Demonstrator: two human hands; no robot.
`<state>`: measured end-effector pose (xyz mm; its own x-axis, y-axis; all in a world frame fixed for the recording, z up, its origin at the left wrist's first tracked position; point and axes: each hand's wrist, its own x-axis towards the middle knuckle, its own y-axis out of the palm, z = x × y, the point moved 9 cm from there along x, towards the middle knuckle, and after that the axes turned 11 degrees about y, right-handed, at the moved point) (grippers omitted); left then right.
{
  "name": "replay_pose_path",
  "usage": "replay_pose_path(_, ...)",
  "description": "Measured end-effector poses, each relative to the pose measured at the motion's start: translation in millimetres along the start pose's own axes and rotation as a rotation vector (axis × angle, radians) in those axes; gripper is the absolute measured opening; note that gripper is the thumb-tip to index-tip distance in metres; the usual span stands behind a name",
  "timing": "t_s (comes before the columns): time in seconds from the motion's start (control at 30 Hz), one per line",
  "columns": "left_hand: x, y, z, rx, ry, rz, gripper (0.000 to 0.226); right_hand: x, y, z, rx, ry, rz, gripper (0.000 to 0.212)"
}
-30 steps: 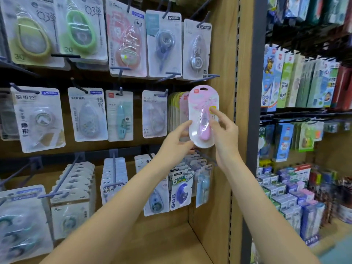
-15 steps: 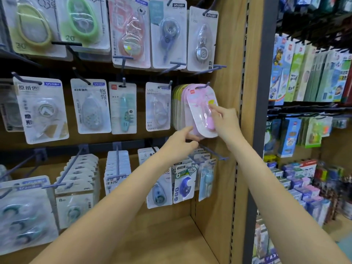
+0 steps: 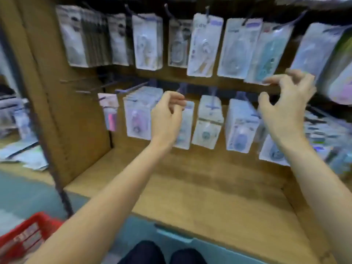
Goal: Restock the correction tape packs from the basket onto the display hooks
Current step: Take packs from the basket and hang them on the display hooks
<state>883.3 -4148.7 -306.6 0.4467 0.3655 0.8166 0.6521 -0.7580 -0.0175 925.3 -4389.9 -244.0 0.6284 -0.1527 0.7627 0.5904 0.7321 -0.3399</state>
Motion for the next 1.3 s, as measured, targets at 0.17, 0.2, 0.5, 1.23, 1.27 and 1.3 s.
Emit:
replay_pose_path(0.17,-74,-182,66,0.307,-0.138,-0.145,0.025,-128,139,132,0.211,-0.220,0.357,0.025)
replay_pose_path(0.2,-96,-218,89,0.348,-0.222,-0.168,0.025,-162,169,156,0.230,-0.259,0.446,0.025)
replay_pose_path(0.5,-383,-459,259,0.742,-1.190,0.064,0.031,-502,417,180,-0.176,-0.335,1.500,0.030)
replay_pose_path(1.23,-505,-474,318,0.692,-1.471,0.043,0.030,-662,528,212,0.045,-0.907,1.858,0.018)
replay_pose_path(1.27,-502,-474,316,0.697,-1.454,0.056,0.024,-663,527,219,0.112,-0.835,1.887,0.018)
replay_pose_path(1.3,-499,-477,314,0.703,-1.436,0.041,0.020,-667,526,224,0.139,-0.797,1.900,0.017)
